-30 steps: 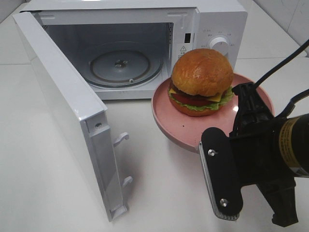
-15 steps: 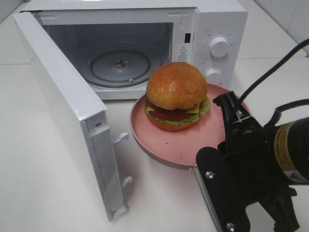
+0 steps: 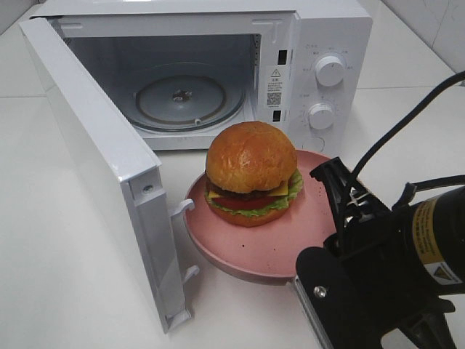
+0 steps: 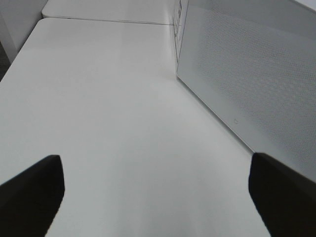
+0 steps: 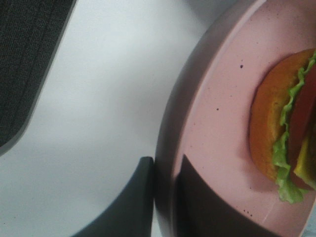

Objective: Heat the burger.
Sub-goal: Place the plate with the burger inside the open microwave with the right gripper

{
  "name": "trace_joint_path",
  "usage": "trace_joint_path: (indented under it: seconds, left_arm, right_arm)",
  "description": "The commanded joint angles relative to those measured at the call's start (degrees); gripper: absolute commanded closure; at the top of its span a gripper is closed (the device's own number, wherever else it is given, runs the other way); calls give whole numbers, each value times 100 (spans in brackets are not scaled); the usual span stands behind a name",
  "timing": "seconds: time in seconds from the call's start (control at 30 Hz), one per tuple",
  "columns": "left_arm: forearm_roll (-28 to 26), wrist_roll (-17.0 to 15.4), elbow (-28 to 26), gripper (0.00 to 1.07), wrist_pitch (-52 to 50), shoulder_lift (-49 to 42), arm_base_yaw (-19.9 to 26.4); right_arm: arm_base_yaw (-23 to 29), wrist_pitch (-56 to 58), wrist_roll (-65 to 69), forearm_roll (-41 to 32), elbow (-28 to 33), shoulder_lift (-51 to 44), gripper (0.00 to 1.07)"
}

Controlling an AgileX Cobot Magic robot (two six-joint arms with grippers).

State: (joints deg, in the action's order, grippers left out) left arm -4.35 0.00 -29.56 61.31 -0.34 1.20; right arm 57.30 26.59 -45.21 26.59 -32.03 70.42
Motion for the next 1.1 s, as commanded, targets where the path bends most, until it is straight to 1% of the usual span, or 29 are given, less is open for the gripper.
trace_joint_path:
  seconds: [0.03,0.07,0.1,0.13,0.17,0.3,0.33,0.37,0.4,0.43,0.67,0.7,0.73,0.77,0.8,0.87,0.93,0.97,1.0,1.03,1.1]
  left_arm:
    - [-17,0,0,14,-6,-34,11]
    - [-17,0,0,14,-6,-34,11]
    - [-17,0,0,14,-6,-34,11]
    - [-17,0,0,14,-6,-34,11]
    - [-17,0,0,14,-6,-34,11]
    - [-17,0,0,14,-6,-34,11]
    - [-17,0,0,14,-6,-34,11]
    - [-17,0,0,14,-6,-34,11]
    - [-17,0,0,14,-6,-34,11]
    - [-17,0,0,14,-6,-34,11]
    - [-17,0,0,14,-6,-34,11]
    - [-17,0,0,14,-6,-34,11]
    - [-17,0,0,14,-6,-34,11]
    - [-17,0,0,14,-6,-34,11]
    - [-17,0,0,14,-6,-34,11]
    - [-17,0,0,14,-6,-34,11]
    - [-17,0,0,14,-6,-34,11]
    - [-17,0,0,14,-6,-34,11]
    - [-17,0,0,14,-6,-34,11]
    - [-17,0,0,14,-6,-34,11]
    - [-17,0,0,14,-6,-34,11]
  right_arm:
    - [-11,-241,-189,86,-46,-52,102]
    - [-69,-264,-218,80,-52,-52,102]
    - [-269,-315,-304,-6,-97,-52,102]
    - [-269,-315,-304,-6,-97,-52,102]
    - [-447,-372,-441,-11,-143,-52,102]
    - [-590,-510,-722,-63,-195,-52,102]
    - [-607,-602,-859,-155,-195,-52,102]
    - [-659,-716,-1226,-413,-195,-52,102]
    - [-659,-716,-1226,-413,-195,-52,102]
    - [-705,-808,-1547,-728,-195,-52,102]
    - [-1037,-980,-2091,-1157,-195,-52,102]
    - [-1100,-991,-2194,-1261,-195,-52,102]
    - [-1197,-1008,-2406,-1524,-195,-52,102]
    - [-1197,-1008,-2406,-1524,-195,-52,102]
    - [-1272,-1066,-2630,-1736,-195,-52,102]
    - [-1283,-1123,-2739,-1845,-195,-52,102]
    - [-1369,-1295,-3054,-2149,-195,-52,102]
    - [-1369,-1295,-3054,-2149,-195,-52,102]
    - [-1444,-1398,-3254,-2395,-195,-52,102]
    - [-1444,-1398,-3254,-2395,-195,-52,102]
    - [-1564,-1427,-3581,-2659,-195,-52,102]
